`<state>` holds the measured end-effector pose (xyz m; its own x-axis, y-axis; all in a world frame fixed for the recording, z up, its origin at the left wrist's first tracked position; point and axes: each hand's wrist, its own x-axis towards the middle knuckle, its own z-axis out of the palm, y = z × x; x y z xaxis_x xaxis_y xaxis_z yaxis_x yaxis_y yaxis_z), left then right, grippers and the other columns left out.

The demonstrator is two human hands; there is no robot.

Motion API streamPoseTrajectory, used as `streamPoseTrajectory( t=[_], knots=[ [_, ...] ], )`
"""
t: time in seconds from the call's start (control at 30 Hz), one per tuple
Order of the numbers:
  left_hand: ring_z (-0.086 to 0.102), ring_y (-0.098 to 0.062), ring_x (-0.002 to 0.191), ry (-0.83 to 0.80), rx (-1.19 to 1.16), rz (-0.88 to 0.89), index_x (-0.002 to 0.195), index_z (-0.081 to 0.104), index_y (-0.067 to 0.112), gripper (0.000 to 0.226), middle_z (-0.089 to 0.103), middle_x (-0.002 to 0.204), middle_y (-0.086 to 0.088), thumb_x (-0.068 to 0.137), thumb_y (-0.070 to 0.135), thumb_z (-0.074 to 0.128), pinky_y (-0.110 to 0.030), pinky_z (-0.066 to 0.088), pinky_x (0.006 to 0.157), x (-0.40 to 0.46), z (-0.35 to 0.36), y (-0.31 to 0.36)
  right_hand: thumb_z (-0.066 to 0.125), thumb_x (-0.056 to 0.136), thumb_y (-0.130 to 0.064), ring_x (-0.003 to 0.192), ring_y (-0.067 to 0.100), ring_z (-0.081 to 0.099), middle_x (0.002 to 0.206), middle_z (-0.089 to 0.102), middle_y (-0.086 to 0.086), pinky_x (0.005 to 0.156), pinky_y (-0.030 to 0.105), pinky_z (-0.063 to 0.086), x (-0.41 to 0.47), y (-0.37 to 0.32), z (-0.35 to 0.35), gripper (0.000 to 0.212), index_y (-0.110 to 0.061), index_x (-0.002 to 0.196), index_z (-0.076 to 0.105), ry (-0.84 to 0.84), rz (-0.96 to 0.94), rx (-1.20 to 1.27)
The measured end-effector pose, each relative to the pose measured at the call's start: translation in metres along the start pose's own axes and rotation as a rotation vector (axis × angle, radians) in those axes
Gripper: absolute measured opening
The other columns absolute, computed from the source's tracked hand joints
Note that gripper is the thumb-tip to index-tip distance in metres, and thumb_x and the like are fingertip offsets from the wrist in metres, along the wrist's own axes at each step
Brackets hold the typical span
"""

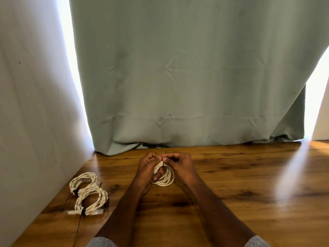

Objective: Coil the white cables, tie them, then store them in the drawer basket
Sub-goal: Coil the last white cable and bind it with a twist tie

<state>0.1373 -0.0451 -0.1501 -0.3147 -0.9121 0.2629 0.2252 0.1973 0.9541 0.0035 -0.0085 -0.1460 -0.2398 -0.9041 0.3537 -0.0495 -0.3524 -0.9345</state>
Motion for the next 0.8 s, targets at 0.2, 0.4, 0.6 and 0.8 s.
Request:
streamPoseTrajectory(
  t=[0.2,0.4,0.6,0.8],
  knots=[
    [0.042,-0.015,0.036,0.029,0.020,0.048,0.084,0.061,0.003,0.023,0.057,0.058,-0.015,0.096,0.024,0.061,-0.019,0.031,0.040,-0.001,-0.001,0.000,0.075,0.086,-0.006,0.081,0.015,0.075,0.084,0.079,0.000,0.079,0.033,0.061,-0.001,-0.005,-0.002,0.011,-0.012,0.092,0.081,0.030,-0.062,-0.136],
    [0.041,-0.013,0.041,-0.045,0.078,0.084,0.087,0.060,-0.003,0.010,0.059,0.062,-0.013,0.094,0.004,0.060,-0.020,0.029,0.042,-0.001,-0.002,0.000,0.076,0.086,-0.005,0.079,0.002,0.072,0.080,0.075,-0.012,0.076,0.020,0.056,0.002,-0.008,-0.013,0.022,-0.027,0.083,0.076,-0.008,-0.166,-0.293],
    [0.047,-0.004,0.040,-0.040,0.105,0.080,0.091,0.063,-0.006,0.009,0.061,0.059,-0.005,0.095,-0.001,0.056,-0.016,0.032,0.039,-0.004,0.005,0.005,0.077,0.085,-0.010,0.076,-0.006,0.065,0.081,0.073,-0.013,0.072,0.009,0.047,0.005,-0.010,-0.021,0.008,-0.017,0.090,0.080,-0.034,-0.240,-0.463],
    [0.042,-0.011,0.040,-0.026,0.066,0.101,0.093,0.069,-0.005,0.007,0.061,0.063,-0.014,0.089,0.000,0.065,-0.019,0.031,0.041,-0.002,0.003,-0.002,0.074,0.087,-0.005,0.076,-0.007,0.065,0.083,0.071,-0.012,0.073,0.010,0.049,0.005,-0.013,-0.021,0.010,-0.014,0.090,0.078,-0.039,-0.262,-0.475]
  ],
)
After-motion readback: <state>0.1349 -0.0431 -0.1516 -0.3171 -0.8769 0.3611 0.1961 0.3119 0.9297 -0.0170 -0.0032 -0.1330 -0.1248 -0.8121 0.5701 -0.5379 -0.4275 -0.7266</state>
